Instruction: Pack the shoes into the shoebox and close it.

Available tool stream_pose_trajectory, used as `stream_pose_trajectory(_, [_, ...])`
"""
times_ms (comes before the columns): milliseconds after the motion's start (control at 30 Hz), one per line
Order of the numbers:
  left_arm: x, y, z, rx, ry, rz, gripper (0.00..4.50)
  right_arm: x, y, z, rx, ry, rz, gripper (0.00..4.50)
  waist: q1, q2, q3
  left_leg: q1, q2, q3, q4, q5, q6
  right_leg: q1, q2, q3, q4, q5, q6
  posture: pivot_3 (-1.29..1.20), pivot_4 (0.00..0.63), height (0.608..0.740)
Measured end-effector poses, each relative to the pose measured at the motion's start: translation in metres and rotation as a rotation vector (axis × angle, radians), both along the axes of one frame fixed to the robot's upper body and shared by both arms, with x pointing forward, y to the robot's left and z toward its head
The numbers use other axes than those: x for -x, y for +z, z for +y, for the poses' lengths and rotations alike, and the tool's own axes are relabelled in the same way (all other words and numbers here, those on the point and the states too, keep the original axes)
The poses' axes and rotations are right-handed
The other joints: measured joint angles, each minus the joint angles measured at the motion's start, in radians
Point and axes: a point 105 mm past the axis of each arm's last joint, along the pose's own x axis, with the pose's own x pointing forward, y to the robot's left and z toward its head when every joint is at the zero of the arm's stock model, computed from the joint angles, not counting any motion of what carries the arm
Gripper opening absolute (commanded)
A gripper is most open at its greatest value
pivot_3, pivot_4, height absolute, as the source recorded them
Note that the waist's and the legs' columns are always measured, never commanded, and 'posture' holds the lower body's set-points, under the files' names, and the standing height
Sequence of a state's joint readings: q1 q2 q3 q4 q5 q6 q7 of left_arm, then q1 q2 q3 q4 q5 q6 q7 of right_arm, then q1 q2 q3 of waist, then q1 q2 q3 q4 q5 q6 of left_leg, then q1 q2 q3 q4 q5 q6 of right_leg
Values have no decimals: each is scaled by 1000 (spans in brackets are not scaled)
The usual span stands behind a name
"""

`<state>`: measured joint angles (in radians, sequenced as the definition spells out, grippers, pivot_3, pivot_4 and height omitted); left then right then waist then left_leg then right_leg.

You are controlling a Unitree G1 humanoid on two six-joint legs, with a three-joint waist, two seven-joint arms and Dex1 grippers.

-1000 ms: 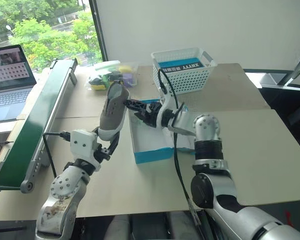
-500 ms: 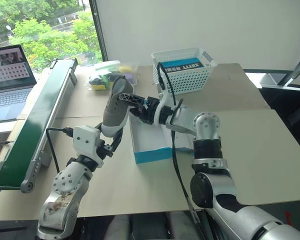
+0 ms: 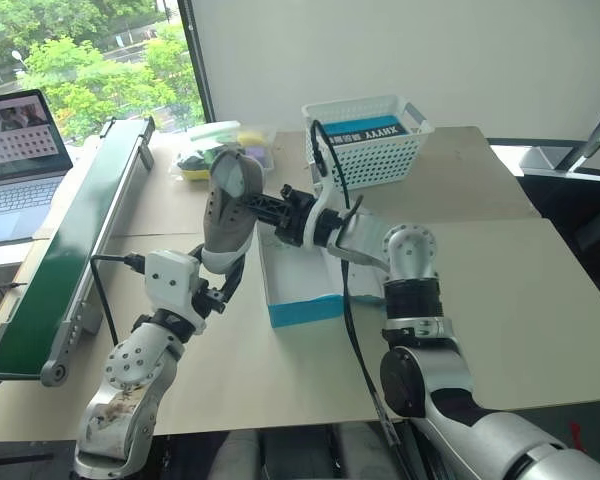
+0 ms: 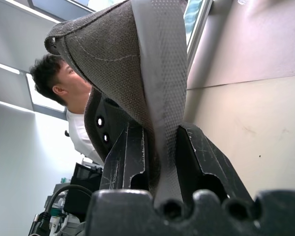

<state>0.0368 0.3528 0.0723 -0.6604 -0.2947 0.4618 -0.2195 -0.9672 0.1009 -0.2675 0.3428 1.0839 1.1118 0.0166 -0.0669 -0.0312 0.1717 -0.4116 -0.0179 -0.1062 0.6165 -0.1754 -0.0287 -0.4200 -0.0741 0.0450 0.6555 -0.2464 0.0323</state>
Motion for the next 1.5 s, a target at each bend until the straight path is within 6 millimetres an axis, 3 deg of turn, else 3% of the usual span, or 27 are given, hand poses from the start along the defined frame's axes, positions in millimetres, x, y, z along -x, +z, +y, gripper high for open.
stream_pose_trajectory(67, [0,0,0,-5,2,-2,3660,0,0,0,2,-3,4,389,0,0,0,0,0,0,0,0,0,0,0,0,0,0,0,0,150,729])
stream_pose_trajectory(167, [0,-1,0,1,4,1,4391,-1,6,-2,-25,-18,-4,389,0,0,0,0,0,0,0,0,0,0,0,0,0,0,0,0,150,729])
stream_pose_trajectory(333, [4,-14,-12,-74,-64,54,4391,-7,18,-5,-9,-97,-88,389,-2,0,0,0,0,0,0,0,0,0,0,0,0,0,0,0,150,729])
stream_pose_trajectory(467, [9,-24,-15,-113,-95,90,4391,-19,18,-12,176,-182,-187,389,-1,1,1,0,0,0,0,0,0,-1,0,0,1,0,0,0,150,729])
stream_pose_trajectory(533, [10,-25,-14,-123,-101,95,4391,-26,16,-27,338,-235,-251,389,9,1,1,0,0,0,0,0,0,0,0,0,0,0,0,0,150,729])
stream_pose_trajectory(700, [10,-25,-15,-130,-105,89,4391,-30,-9,-60,647,-265,-244,389,18,1,1,-3,0,0,0,0,0,-2,-1,0,-1,0,0,0,150,729])
stream_pose_trajectory(867, [11,-26,-23,-119,-119,80,4391,-19,-20,-67,773,-212,-221,389,19,1,1,-2,0,0,0,0,0,-2,-1,0,0,0,0,0,150,729])
stream_pose_trajectory(1100, [12,-29,-31,-98,-130,85,4391,-14,-69,-82,983,-180,-107,389,20,2,1,-2,0,0,1,0,0,-2,0,0,0,0,0,0,150,729])
stream_pose_trajectory(1333, [13,-30,-33,-91,-126,87,4391,-24,-77,-89,1032,-224,-90,389,20,2,1,-2,-1,0,1,0,0,-1,0,0,0,0,0,0,150,729])
stream_pose_trajectory(1400, [13,-31,-33,-93,-123,90,4500,-28,-77,-88,1042,-238,-95,1286,20,2,1,-1,0,0,1,0,0,-1,0,0,1,0,0,0,150,729])
stream_pose_trajectory(1500, [13,-32,-33,-94,-121,93,4500,-31,-74,-86,1042,-258,-115,2204,21,2,1,-2,0,0,1,0,0,-1,0,0,0,0,0,0,150,729])
